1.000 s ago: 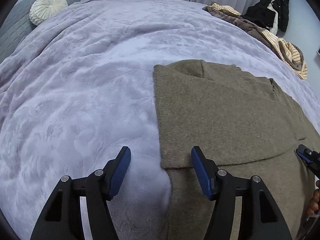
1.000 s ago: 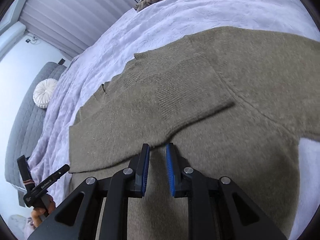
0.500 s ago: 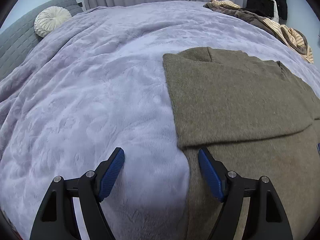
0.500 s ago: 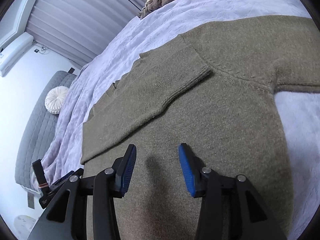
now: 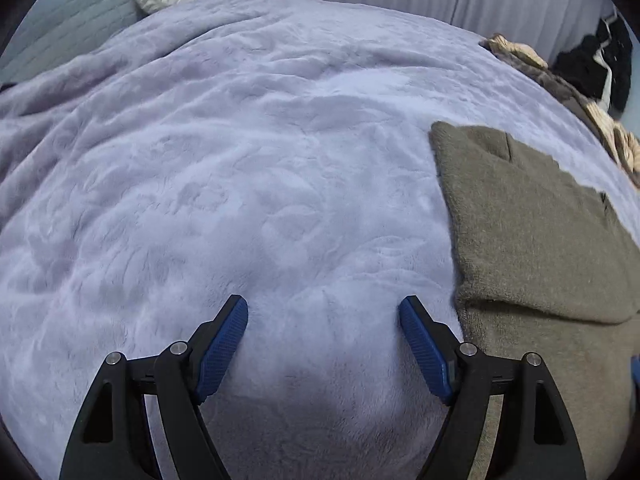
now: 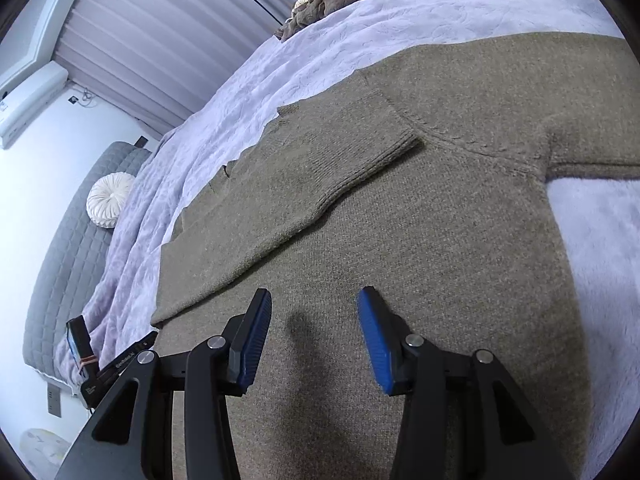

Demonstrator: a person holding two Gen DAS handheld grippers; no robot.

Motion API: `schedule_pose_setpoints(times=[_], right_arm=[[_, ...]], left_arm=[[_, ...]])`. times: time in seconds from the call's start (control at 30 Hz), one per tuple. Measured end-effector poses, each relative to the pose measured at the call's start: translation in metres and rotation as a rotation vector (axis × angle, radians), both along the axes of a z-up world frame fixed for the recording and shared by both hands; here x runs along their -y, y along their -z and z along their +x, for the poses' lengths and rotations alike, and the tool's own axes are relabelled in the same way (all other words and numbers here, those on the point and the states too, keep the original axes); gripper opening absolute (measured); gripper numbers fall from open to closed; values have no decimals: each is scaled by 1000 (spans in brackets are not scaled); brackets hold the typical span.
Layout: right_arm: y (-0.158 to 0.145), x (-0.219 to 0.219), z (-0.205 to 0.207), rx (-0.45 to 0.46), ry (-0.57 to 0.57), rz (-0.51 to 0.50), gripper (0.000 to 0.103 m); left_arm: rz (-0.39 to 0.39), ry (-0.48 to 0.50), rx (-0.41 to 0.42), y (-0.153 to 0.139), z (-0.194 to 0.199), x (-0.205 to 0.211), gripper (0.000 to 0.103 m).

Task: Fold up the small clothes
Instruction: 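Open both grippers and lift them off the folded side, then close the right gripper on the other sleeve cuff and lift it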

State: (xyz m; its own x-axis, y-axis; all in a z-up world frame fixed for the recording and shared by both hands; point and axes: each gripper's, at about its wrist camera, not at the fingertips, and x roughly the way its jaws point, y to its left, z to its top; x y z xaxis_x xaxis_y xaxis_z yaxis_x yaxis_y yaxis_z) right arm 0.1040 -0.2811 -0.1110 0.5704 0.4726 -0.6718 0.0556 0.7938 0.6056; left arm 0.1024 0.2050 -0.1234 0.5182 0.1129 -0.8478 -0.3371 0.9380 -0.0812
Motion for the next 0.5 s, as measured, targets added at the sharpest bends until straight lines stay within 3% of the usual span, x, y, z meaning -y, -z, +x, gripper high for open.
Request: schedule_pose_setpoints(times=[0.1, 0.3, 0.5], right_arm=[[3, 1, 0, 9, 7, 13, 49], [-5, -2, 0, -10, 3, 3, 49], [-17, 12, -15, -39, 4, 101, 60]], left_arm=[[5, 34, 19, -16, -7, 6, 80], [-26, 198, 45, -43, -20, 60, 80], [-55, 338, 35, -60, -31, 126, 80]])
